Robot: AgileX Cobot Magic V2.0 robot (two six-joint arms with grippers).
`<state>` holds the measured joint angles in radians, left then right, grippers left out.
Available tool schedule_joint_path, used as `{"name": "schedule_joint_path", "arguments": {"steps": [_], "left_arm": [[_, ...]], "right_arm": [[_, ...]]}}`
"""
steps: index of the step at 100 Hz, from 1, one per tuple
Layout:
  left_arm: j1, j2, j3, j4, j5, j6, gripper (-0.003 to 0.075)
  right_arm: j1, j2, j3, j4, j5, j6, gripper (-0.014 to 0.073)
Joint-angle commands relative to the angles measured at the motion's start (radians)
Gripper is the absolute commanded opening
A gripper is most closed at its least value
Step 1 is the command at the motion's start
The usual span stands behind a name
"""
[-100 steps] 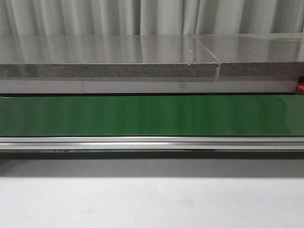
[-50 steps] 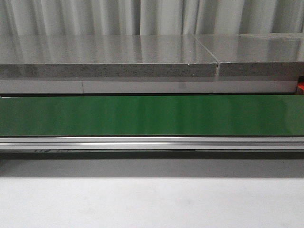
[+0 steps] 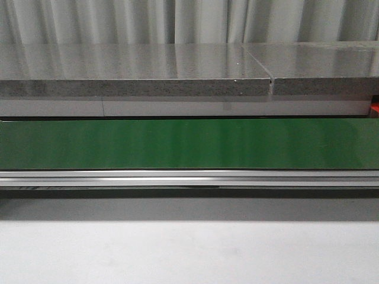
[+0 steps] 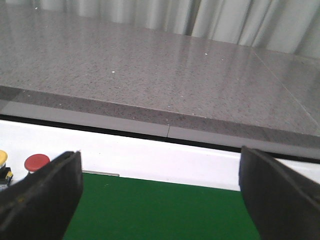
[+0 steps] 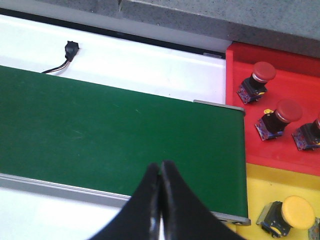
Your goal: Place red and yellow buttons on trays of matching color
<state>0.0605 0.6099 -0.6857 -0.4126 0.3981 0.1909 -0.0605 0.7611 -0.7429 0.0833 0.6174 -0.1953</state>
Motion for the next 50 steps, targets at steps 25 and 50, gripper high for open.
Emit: {"name": "schedule_joint_path", "arguments": {"steps": [25, 50], "left_arm": [[0.178, 0.443, -0.240, -0.023, -0.058, -0.074, 0.0549], [0.257, 0.779, -0.433, -0.016, 0.040, -0.072, 0.0547]], "right_arm": [[-0.001, -0.008, -0.026, -0.005, -0.057, -0.009, -0.0069], [-0.001, -0.008, -0.026, -0.005, -0.057, -0.009, -0.0069]]}}
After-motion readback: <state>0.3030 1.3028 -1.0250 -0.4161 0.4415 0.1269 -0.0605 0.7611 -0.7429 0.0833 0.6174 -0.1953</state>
